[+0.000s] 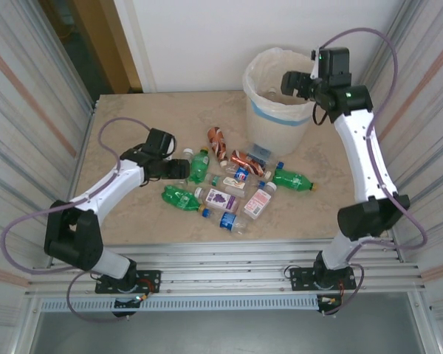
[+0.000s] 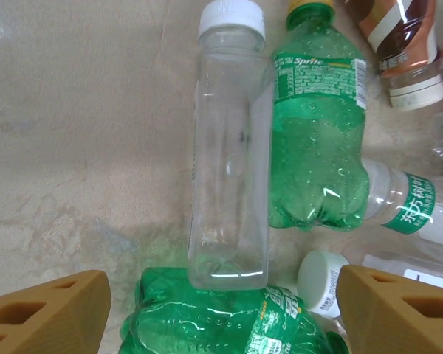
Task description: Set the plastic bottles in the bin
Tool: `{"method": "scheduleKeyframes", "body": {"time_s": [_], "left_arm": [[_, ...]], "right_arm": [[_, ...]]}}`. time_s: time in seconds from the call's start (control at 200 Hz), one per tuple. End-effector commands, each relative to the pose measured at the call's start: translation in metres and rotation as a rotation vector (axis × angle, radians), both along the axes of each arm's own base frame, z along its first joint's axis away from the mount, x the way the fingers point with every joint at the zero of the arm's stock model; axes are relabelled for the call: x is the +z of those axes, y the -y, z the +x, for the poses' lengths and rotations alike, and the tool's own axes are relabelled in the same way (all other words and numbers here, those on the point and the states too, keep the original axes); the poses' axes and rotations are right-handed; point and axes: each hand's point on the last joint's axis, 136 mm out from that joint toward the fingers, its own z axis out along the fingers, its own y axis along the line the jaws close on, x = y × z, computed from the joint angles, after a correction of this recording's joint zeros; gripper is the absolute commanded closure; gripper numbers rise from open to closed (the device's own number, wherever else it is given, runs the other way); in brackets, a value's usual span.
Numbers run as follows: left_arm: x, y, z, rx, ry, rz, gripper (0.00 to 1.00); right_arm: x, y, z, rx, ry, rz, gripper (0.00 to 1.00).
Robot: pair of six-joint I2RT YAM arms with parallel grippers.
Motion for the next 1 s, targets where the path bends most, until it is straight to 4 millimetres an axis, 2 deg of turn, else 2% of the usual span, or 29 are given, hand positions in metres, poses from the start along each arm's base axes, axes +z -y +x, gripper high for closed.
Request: {"method": "scheduleKeyframes", "body": {"time_s": [0.0,0.225,0.421,0.486,0.776,0.892,0.992], "left_arm": [[0.001,0.005,0.007,-0.039,-0.013,-0.009,0.21],[-0.019,0.012,0.017,-0.06,-0.066,-0.017,0.25],[-0.034,0.011,0.023,-0.042,-0.104,-0.015,0.34],[-0.038,0.01,0.025,-0.036,-0.113,-0.012,0.37],[-0.049,0.012,0.029,-0.034,-0.136,-0.014,0.38],[-0.054,0.011,0.031,-0.025,-0.145,-0.007,0.4],[-0.058,0.01,0.033,-0.02,-0.151,0.005,0.46]], "right_arm": [[-0.022,0.022,-0.026,-0.122,-0.045,-0.015,0.02],[-0.047,0.038,-0.077,-0.219,-0.075,-0.011,0.02],[-0.057,0.043,-0.104,-0.251,-0.091,-0.019,0.02],[-0.059,0.044,-0.109,-0.254,-0.095,-0.019,0.02],[-0.063,0.042,-0.115,-0.251,-0.101,-0.017,0.02],[-0.063,0.039,-0.115,-0.241,-0.095,-0.009,0.02],[-0.064,0.038,-0.116,-0.238,-0.094,-0.007,0.02]]}}
